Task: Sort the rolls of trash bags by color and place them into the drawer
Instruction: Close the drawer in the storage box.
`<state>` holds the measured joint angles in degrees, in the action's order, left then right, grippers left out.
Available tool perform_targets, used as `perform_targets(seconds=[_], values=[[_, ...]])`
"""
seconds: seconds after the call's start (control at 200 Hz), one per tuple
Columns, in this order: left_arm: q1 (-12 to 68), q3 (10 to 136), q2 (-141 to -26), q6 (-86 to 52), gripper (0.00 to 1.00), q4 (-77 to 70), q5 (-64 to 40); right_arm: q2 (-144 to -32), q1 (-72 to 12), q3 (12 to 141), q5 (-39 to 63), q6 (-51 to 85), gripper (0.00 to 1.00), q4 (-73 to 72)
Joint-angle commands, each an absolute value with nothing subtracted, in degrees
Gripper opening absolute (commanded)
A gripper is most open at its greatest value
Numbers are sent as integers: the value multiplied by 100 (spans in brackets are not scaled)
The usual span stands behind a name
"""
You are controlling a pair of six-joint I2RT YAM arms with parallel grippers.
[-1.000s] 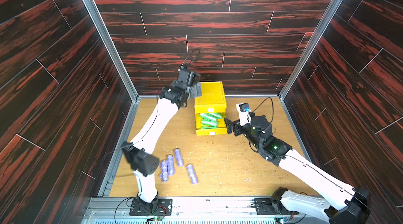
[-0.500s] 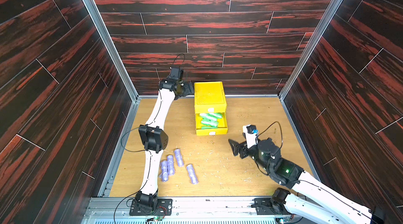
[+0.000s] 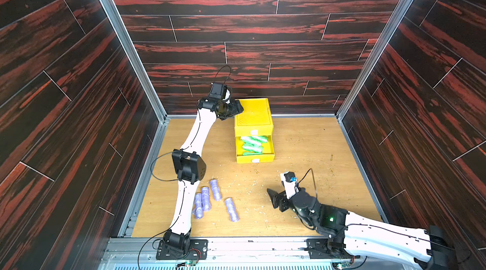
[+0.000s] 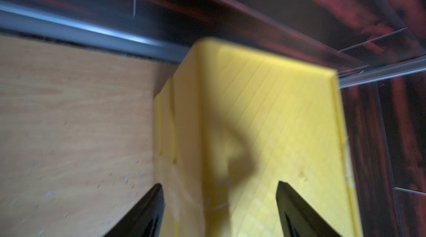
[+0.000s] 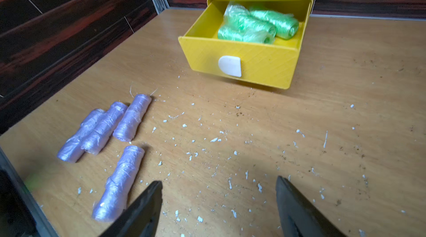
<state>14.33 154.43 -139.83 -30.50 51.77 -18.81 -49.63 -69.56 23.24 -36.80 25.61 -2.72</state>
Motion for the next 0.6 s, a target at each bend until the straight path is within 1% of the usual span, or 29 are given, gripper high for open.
perform_targets(seconds=[0.0, 0.065, 0.135, 0.16, 0.256, 0.401, 0.486, 0.596], values=[[1371, 15679, -14200, -3192, 70, 5238, -2229, -5304, -7229, 2250, -4330, 2907, 79, -1023], [1373, 15434, -14115, -3242, 66, 5023, -2354, -5676, -7300, 2282, -4575, 3157, 76, -1202], [1371, 15252, -14062, -3279, 63, 4885, -2481, -6162, -7320, 2416, -4886, 3658, 65, -1200], [1371, 15247, -14070, -3274, 63, 4895, -2502, -6342, -7318, 2475, -4977, 3825, 63, -1204], [1372, 15275, -14122, -3252, 63, 4997, -2547, -6978, -7354, 2732, -5310, 4241, 63, -1268], [1388, 15271, -14205, -3216, 58, 5197, -2645, -7569, -7358, 2992, -5803, 4658, 55, -1535], [1402, 15207, -14166, -3118, 53, 5342, -2635, -7772, -7356, 3023, -6014, 4588, 51, -1939], [1432, 14979, -14052, -3051, 50, 5387, -2624, -8049, -7346, 3065, -6042, 4241, 50, -2567]])
